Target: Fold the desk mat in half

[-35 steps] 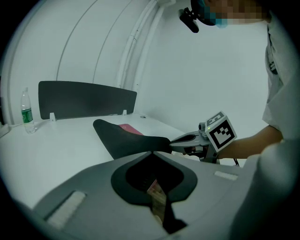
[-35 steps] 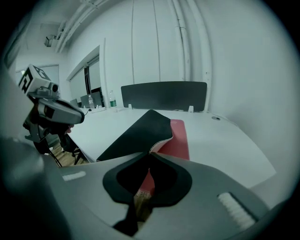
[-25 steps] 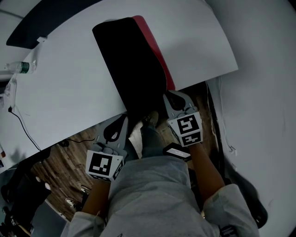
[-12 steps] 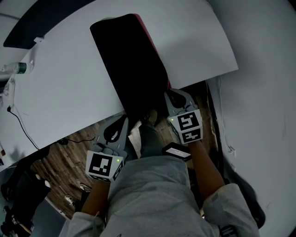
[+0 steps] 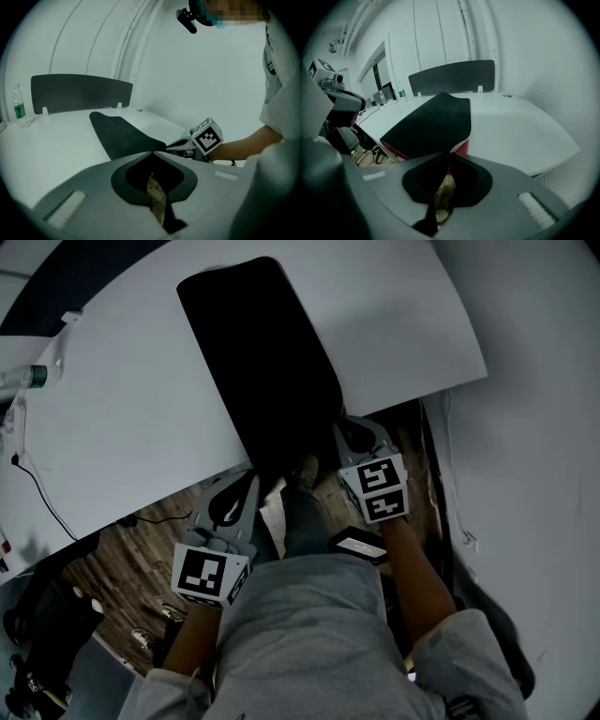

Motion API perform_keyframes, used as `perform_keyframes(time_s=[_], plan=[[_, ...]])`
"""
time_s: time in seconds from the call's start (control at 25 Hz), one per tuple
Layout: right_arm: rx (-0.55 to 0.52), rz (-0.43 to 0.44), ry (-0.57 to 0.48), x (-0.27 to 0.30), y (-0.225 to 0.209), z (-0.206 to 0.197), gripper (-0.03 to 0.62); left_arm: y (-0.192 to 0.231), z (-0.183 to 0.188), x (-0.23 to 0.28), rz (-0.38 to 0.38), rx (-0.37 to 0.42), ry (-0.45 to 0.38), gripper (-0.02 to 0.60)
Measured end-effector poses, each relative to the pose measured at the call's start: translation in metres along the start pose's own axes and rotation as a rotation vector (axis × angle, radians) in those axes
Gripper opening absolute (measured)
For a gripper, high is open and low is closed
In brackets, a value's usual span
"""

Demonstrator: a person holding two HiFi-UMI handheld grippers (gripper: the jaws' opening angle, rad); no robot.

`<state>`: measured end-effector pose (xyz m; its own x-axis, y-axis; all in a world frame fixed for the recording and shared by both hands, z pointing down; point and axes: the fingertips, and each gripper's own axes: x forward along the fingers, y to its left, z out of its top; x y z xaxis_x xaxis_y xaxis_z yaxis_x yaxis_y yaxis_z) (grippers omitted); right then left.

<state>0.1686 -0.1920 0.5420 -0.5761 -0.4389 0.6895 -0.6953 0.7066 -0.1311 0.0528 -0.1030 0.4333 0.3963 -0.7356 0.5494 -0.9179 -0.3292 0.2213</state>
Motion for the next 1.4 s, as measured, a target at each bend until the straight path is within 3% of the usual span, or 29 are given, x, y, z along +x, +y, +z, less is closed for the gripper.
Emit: perform_keyframes(time_s=[1.0, 1.4], plan=[[0.047, -0.083, 0.057, -0.002, -0.020, -0.016, 0.116, -0.006, -0.004, 0.016, -0.019, -0.002, 0.030, 0.020], [0.092, -0.093, -0.015, -0.024, -0.035, -0.012, 0.008, -0.020, -0.001, 0.019, -0.036, 0.008, 0.020, 0.020]])
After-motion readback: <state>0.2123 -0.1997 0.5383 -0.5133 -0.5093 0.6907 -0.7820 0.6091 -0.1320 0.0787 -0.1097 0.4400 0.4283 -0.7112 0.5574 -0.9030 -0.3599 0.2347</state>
